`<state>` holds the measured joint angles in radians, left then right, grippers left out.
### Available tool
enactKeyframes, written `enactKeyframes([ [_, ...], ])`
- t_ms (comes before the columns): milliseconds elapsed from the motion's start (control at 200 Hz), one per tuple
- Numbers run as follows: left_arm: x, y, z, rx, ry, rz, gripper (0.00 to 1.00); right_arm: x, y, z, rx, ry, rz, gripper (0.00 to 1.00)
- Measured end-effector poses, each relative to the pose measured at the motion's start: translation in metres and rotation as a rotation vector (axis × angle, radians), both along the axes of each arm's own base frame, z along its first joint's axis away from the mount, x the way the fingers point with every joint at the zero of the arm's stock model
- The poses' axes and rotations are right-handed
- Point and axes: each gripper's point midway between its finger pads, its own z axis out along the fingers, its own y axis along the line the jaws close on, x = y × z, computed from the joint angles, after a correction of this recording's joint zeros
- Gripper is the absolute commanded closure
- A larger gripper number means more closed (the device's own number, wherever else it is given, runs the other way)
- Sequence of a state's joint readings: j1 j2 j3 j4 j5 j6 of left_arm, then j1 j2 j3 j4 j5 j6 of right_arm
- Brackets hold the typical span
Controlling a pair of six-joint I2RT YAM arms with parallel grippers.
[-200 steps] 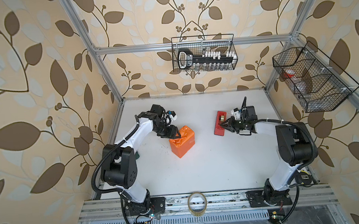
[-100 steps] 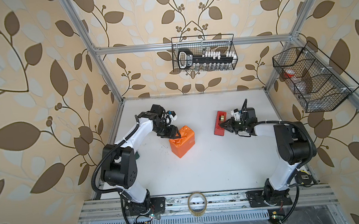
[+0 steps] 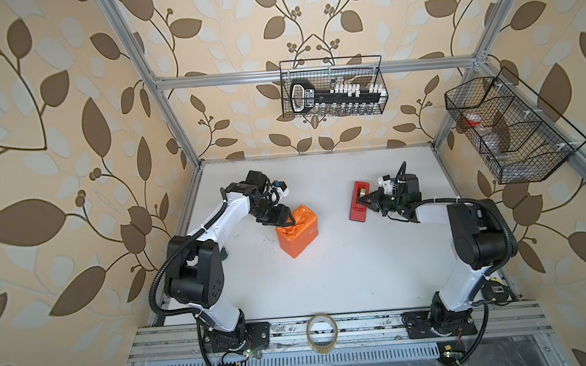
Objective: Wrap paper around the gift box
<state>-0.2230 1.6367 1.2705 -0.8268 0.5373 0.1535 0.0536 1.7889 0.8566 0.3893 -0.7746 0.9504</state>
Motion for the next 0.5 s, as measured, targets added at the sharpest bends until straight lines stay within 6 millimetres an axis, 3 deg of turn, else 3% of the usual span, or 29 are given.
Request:
enactKeyframes([
  [305,0.0,0.001,0.001,0.008,-0.007,0.002,0.44,0.008,-0.004,0.009,0.045,-0.013,-0.039,1.0],
  [500,0.001,0.002,0.001,0.011,-0.009,0.003,0.44,0.013,-0.006,0.028,0.033,-0.034,-0.049,1.0],
])
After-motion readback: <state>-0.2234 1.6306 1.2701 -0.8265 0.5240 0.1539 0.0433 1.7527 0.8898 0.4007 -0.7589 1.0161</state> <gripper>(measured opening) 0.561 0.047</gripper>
